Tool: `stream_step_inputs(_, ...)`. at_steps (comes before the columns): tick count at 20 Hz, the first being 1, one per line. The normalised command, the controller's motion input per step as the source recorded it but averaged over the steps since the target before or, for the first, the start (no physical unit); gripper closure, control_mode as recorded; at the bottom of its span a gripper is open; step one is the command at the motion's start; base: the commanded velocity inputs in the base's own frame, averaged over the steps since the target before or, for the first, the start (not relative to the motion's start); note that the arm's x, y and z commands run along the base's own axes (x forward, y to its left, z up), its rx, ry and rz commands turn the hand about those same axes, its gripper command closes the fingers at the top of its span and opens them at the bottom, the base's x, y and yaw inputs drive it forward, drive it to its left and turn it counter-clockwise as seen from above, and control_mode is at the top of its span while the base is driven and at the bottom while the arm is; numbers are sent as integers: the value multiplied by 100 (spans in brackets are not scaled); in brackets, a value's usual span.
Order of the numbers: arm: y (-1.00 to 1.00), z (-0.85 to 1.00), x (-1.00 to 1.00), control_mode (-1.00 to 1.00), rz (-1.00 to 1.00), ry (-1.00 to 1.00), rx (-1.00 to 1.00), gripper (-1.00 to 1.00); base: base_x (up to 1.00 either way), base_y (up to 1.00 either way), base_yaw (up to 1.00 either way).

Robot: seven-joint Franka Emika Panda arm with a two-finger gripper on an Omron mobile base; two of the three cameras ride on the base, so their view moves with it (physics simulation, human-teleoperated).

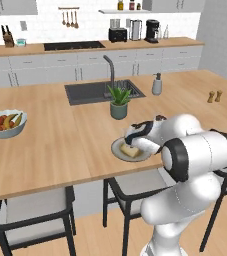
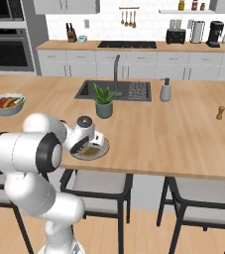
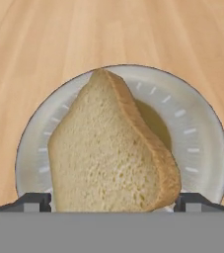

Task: Start the toaster. Once the lever pops up, take the bread to the plate on the dining counter.

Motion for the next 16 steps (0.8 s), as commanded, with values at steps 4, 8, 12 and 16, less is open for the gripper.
stream_step_inputs(4, 0, 24, 0, -100, -7, 8, -16, -100, 0, 0, 0)
stream_step_inputs(8, 0, 58, 0, -100, -4, 4, -7, -100, 0, 0, 0)
stream_step_inputs(12, 0, 64, 0, -100, -4, 0, -1, -100, 0, 0, 0)
stream_step_inputs(16, -4, 73, -3, -100, -4, 0, 0, -100, 0, 0, 0)
